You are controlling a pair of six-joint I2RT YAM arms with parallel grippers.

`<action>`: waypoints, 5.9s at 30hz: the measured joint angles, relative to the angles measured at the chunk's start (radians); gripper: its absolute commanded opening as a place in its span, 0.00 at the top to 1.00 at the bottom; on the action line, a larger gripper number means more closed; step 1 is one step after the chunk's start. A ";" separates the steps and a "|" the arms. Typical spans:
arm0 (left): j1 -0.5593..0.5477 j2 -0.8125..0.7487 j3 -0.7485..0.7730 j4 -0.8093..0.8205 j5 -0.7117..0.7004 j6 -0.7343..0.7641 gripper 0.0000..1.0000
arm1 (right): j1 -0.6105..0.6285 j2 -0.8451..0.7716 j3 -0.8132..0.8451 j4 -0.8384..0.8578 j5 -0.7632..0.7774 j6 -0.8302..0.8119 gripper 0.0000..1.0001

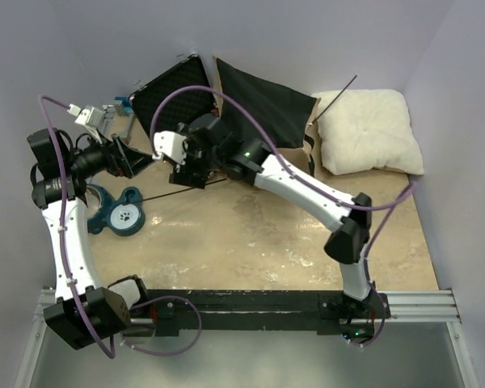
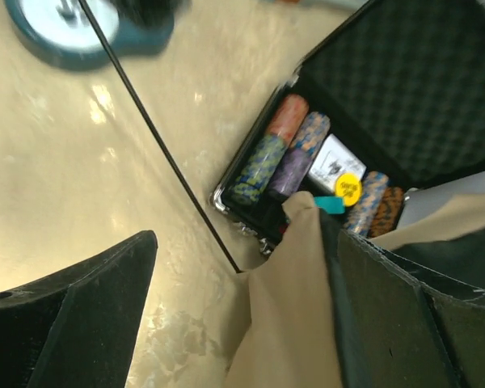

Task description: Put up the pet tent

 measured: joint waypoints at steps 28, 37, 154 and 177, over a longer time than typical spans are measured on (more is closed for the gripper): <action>0.166 0.040 0.051 -0.356 0.031 0.217 0.01 | -0.115 0.418 0.161 0.058 0.137 -0.510 0.13; 0.243 0.079 0.064 -0.362 0.070 0.228 0.01 | -0.134 0.475 0.164 0.025 0.119 -0.558 1.00; -0.145 -0.032 -0.154 1.775 0.115 -1.451 1.00 | -0.367 -0.055 0.096 -0.332 -0.553 -0.231 0.14; -0.145 -0.109 -0.260 1.775 0.187 -1.450 1.00 | -0.356 -0.043 -0.063 -0.351 -0.514 -0.349 0.21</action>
